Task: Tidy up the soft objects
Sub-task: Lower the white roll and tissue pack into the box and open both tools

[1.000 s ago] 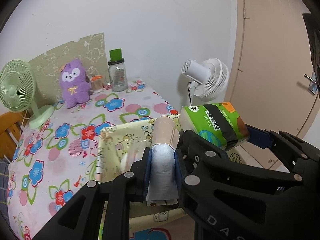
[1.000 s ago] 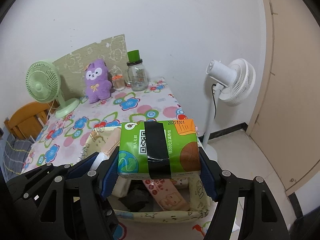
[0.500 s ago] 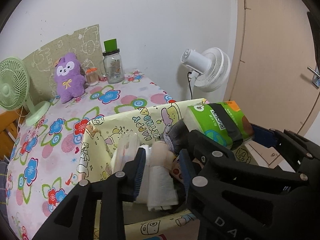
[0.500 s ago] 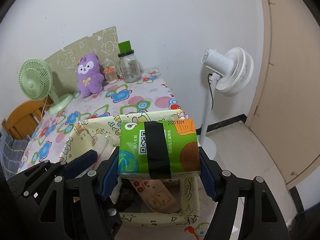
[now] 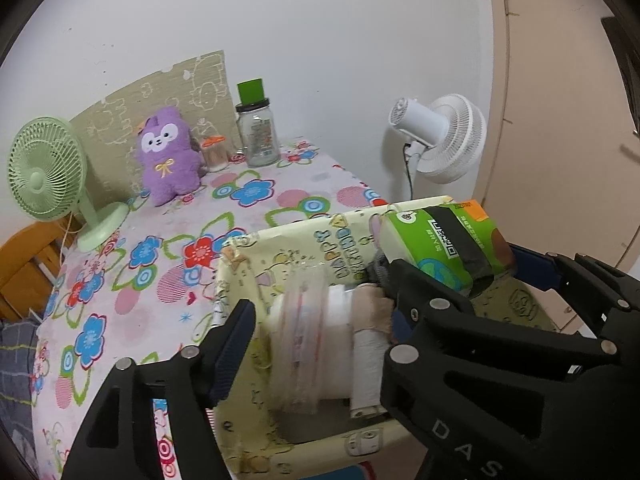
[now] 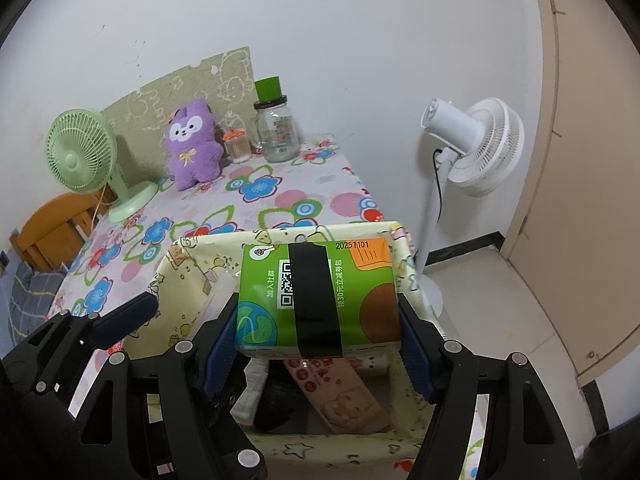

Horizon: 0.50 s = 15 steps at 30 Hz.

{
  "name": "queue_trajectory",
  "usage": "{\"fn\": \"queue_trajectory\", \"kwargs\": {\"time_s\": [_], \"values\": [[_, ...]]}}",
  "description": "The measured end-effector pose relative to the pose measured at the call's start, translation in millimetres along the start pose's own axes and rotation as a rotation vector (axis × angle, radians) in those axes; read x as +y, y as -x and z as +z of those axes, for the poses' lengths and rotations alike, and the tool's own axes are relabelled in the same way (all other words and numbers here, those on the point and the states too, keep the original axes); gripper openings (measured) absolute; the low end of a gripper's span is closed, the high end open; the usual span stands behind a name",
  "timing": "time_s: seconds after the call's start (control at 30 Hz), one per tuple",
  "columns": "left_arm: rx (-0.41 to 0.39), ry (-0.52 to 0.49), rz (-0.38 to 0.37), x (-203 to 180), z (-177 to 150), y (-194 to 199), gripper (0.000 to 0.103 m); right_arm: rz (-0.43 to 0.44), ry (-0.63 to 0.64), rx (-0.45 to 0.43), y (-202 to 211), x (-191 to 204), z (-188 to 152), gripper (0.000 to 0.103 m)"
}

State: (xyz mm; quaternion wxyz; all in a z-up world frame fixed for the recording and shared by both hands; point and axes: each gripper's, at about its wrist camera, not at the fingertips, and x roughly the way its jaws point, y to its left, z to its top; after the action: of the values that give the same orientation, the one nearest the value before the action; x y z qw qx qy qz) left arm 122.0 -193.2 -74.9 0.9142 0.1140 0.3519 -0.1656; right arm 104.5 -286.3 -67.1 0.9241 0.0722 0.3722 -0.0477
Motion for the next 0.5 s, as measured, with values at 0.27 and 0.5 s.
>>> {"fn": "queue_trajectory", "kwargs": {"time_s": [0.27,0.5], "values": [[0.007,0.007,0.025,15,-6,-1,0.088,0.003,-0.021,0.030,-10,11,-2,0.076],[0.001,0.015,0.021,25,-13,6,0.093,-0.001,-0.019,0.030,-8,22,-7,0.091]]}}
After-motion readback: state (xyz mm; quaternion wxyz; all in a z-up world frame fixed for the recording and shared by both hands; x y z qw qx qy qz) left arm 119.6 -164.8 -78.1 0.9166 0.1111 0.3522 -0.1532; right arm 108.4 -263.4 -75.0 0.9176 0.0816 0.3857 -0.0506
